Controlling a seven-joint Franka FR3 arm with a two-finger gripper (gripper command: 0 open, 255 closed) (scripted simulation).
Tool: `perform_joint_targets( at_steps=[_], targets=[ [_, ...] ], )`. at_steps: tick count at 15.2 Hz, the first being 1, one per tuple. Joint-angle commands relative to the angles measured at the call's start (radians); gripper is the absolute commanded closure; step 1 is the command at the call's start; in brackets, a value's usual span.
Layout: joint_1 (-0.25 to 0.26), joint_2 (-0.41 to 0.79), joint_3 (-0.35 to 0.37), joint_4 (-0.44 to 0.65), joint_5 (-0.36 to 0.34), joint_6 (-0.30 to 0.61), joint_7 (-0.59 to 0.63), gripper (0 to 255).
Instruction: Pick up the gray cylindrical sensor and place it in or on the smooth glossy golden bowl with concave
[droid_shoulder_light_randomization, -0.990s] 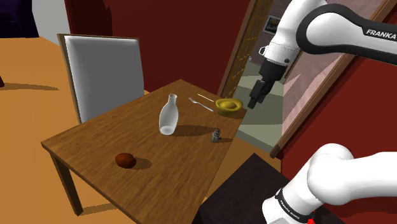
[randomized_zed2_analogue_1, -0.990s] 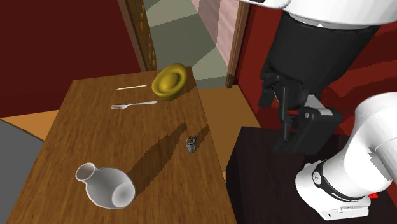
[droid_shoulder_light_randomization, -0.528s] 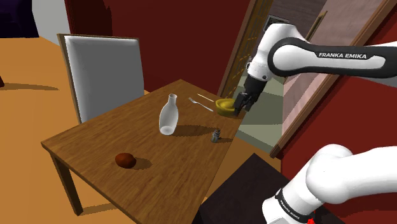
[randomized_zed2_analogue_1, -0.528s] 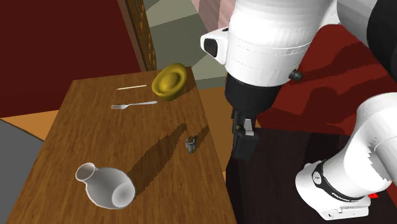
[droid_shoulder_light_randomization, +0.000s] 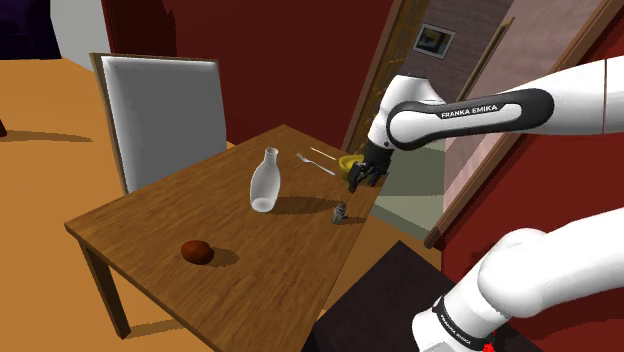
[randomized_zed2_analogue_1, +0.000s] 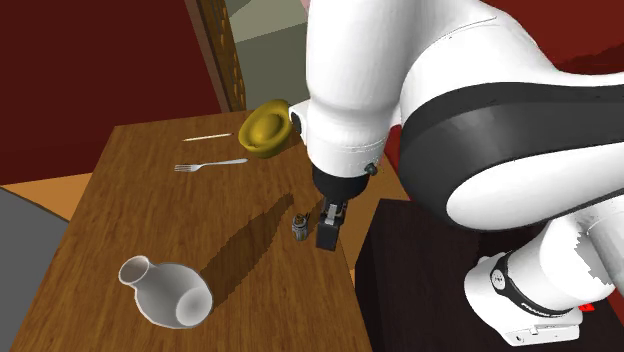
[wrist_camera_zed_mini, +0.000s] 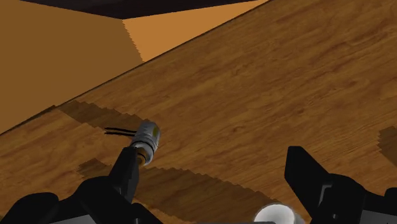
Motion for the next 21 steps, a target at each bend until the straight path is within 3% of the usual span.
perform_joint_targets(
  at_steps=[1,13,21],
  targets=[
    [-0.02,0.065,-0.003,-0.007,-0.015,0.081,0.018,0],
    [-0.115,0.523,-0.04,0.093,-0.153,0.468,0.192,0],
    [-0.116,0.663,-0.061,0.118,-0.192,0.584,0.228,0]
  ],
)
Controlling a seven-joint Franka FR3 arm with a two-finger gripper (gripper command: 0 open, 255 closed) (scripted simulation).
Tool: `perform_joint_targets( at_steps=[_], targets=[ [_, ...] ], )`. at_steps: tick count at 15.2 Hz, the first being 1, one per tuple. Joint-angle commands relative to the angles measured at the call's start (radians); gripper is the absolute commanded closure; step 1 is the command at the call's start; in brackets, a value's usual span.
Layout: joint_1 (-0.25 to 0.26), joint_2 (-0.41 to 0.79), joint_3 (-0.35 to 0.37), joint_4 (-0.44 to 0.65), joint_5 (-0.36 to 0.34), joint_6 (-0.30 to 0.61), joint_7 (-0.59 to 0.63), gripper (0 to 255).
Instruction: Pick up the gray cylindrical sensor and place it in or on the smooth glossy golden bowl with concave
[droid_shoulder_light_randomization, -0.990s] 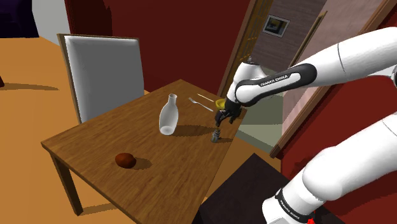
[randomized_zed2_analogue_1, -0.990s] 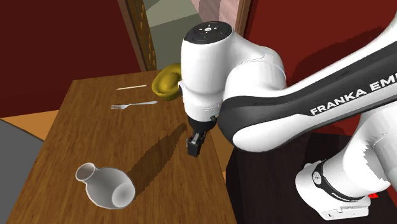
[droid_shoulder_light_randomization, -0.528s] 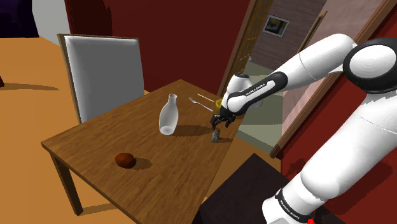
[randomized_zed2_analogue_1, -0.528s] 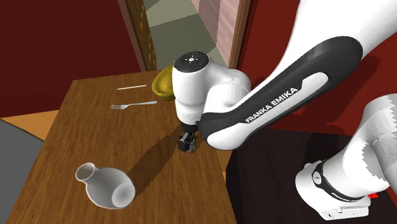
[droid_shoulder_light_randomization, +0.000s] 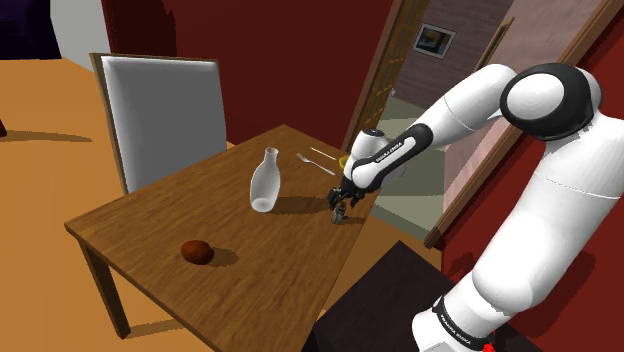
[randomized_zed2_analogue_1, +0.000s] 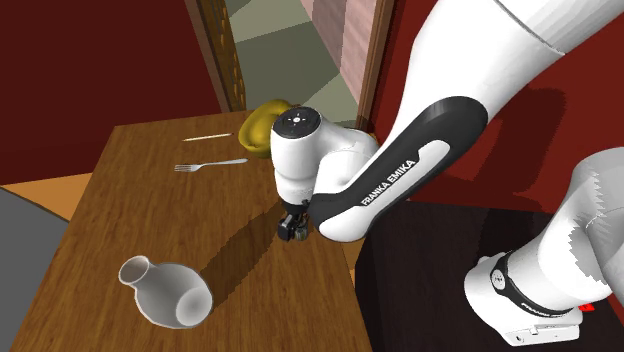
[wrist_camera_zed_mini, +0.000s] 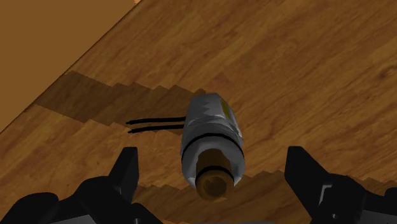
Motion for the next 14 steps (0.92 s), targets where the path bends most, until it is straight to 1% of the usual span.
perform_joint_targets(
  at_steps=[1,9,10,14],
  targets=[
    [0.002,0.029,-0.004,0.005,-0.007,0.024,0.007,0],
    [0.002,0.028,-0.004,0.005,-0.007,0.024,0.006,0],
    [0.002,0.028,-0.004,0.005,-0.007,0.024,0.006,255],
    [0.002,0.028,-0.004,0.005,-0.007,0.024,0.006,255]
  ],
)
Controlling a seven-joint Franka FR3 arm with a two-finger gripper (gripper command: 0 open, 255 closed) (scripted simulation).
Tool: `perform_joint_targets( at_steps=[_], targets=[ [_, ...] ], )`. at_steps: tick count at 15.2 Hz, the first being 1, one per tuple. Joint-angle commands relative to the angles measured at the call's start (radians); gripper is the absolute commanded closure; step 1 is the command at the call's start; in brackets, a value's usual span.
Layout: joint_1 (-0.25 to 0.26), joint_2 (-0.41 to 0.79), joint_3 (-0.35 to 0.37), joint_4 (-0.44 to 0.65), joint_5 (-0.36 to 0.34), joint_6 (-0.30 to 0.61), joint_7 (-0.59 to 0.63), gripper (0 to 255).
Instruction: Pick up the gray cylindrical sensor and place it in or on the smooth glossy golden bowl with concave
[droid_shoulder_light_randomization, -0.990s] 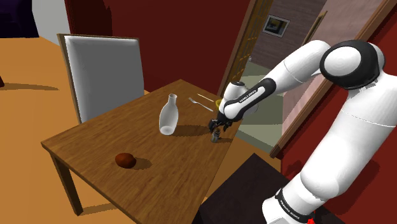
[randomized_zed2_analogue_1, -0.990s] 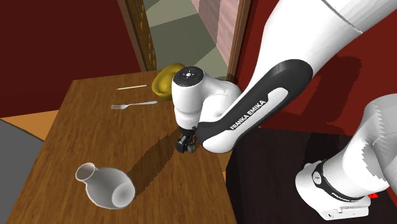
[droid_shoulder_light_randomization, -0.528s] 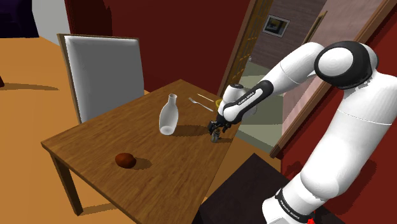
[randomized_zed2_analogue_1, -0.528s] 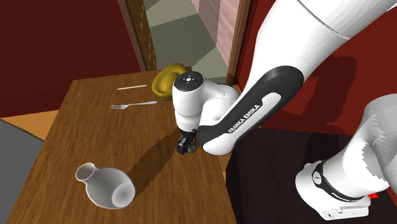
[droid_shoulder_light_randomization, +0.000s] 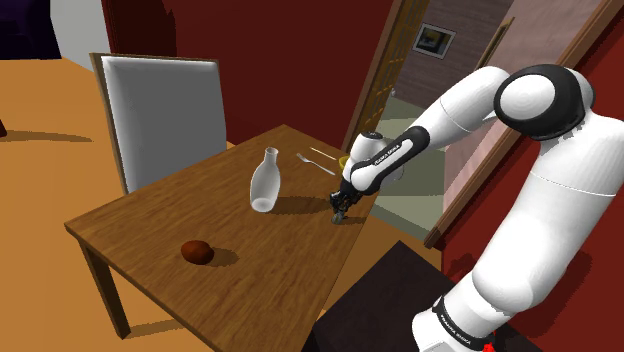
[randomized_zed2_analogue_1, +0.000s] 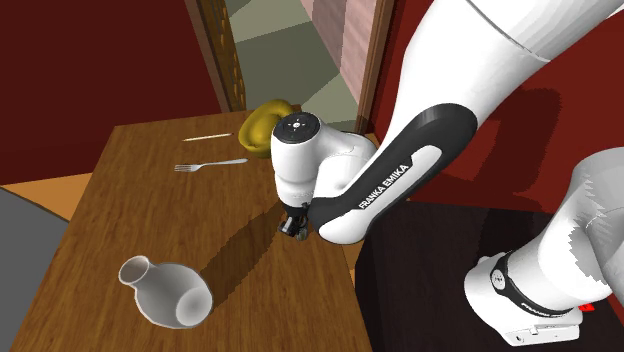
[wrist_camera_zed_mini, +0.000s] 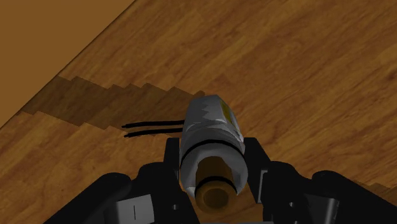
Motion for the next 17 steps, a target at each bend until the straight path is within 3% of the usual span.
perform_joint_targets(
  at_steps=[1,5,17],
  targets=[
    [0.0,0.0,0.0,0.0,0.0,0.0,0.0,255],
    [0.0,0.0,0.0,0.0,0.0,0.0,0.0,255],
    [-0.007,-0.161,0.017,0.001,0.045,-0.161,-0.041,255]
  ],
)
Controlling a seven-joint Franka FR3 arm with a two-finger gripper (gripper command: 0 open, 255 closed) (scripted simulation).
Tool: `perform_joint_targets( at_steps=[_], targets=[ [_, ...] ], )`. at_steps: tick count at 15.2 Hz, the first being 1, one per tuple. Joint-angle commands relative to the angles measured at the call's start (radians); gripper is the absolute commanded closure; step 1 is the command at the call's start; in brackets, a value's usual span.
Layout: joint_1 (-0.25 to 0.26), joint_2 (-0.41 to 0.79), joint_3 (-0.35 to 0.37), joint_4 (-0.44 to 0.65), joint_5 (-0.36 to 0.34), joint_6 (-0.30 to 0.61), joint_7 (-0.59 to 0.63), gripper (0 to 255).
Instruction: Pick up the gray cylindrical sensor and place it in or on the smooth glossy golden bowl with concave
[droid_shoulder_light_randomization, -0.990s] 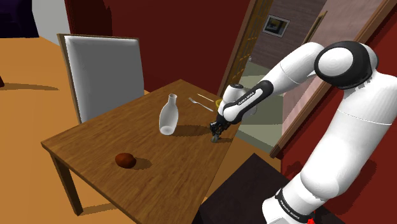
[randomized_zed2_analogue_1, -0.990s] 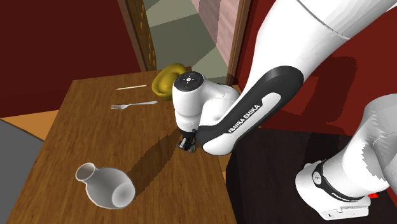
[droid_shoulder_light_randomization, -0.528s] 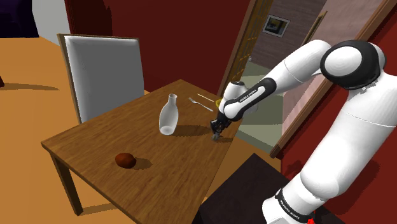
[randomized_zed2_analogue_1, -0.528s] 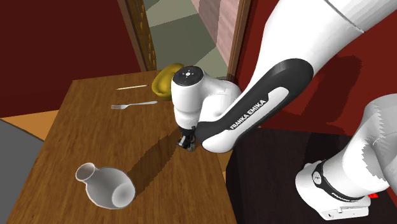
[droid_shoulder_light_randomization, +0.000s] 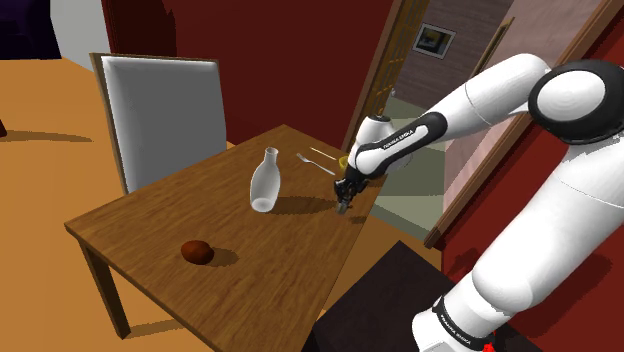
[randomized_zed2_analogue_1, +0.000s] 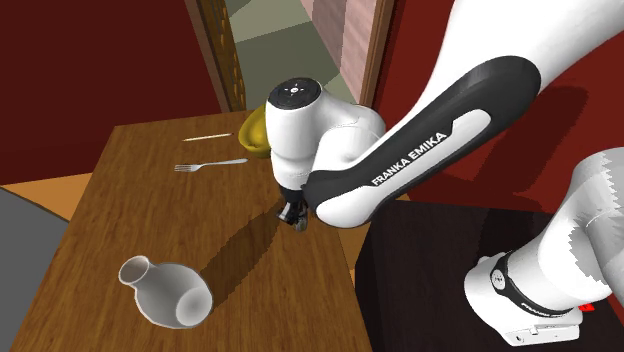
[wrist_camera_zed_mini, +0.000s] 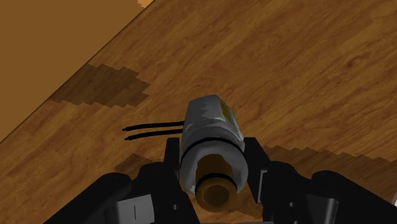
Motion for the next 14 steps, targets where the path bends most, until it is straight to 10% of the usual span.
perform_joint_targets(
  at_steps=[1,14],
  targets=[
    [-0.001,-0.027,0.001,0.004,0.007,-0.031,-0.008,255],
    [0.002,-0.168,0.004,0.047,0.038,-0.215,-0.037,255]
  ],
)
